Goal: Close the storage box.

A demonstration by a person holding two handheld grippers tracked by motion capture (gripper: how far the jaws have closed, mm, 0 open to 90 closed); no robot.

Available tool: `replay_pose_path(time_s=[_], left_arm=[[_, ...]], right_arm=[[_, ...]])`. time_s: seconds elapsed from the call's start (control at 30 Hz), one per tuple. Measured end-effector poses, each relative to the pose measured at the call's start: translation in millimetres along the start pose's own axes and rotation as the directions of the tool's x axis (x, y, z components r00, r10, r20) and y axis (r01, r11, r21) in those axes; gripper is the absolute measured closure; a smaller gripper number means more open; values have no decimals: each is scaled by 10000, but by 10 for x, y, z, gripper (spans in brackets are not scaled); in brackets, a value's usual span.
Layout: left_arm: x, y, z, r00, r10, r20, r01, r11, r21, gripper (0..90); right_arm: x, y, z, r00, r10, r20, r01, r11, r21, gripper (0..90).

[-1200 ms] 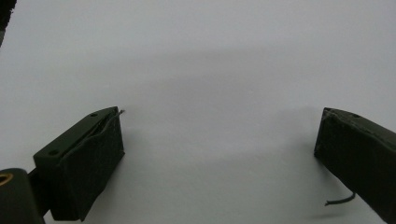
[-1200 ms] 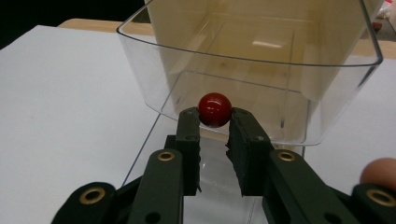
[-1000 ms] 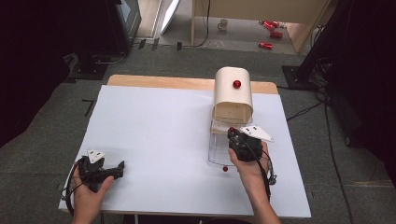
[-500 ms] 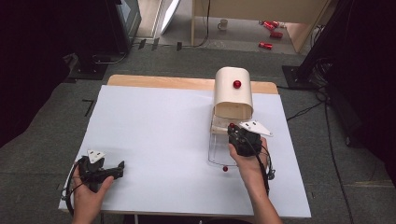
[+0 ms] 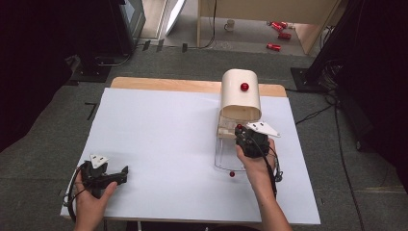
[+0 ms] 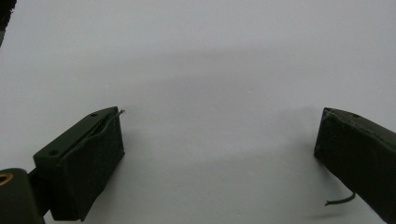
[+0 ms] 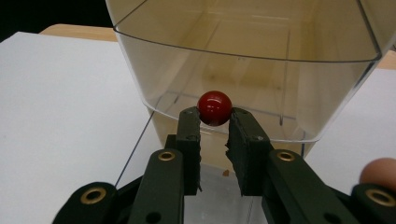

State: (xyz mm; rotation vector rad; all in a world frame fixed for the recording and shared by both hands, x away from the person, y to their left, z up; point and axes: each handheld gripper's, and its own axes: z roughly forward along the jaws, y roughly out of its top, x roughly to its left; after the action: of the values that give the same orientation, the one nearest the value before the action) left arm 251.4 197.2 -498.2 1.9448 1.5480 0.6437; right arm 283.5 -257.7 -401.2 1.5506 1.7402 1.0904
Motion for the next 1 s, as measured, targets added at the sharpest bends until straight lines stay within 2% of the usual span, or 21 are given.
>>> replay_pose_path(time_s=[0.33,0.43,0.47,0.6,0.67,0.77,1.0], left_arm=[[1,0,-1,10000,11,0,-11,10000,7,12],[0,0,0,10000,-2,0,2,10000,-5,12],[0,0,0,10000,1,1,-1,10000,1,12],[1,0,-1,10000,18,4,-18,10000,15,12],[1,0,-1,10000,20,4,-20,10000,17,12],[1,0,-1,10000,19,-1,-19,10000,11,12],[0,0,0,10000,14,4,-14,10000,10,12]], right_arm=[[-23,25,38,10000,26,-40,-26,10000,27,751],[-30,19,31,10000,71,-66,-71,10000,26,699],[-49,4,14,9990,189,-407,-185,9998,115,540],[-57,-81,-50,9951,328,-934,-277,9981,549,274],[-51,-134,-90,9945,346,-992,-277,9972,702,189],[-45,-228,-174,9949,367,-934,-300,9969,722,138],[14,-410,-405,9947,301,-987,-251,9984,516,118]])
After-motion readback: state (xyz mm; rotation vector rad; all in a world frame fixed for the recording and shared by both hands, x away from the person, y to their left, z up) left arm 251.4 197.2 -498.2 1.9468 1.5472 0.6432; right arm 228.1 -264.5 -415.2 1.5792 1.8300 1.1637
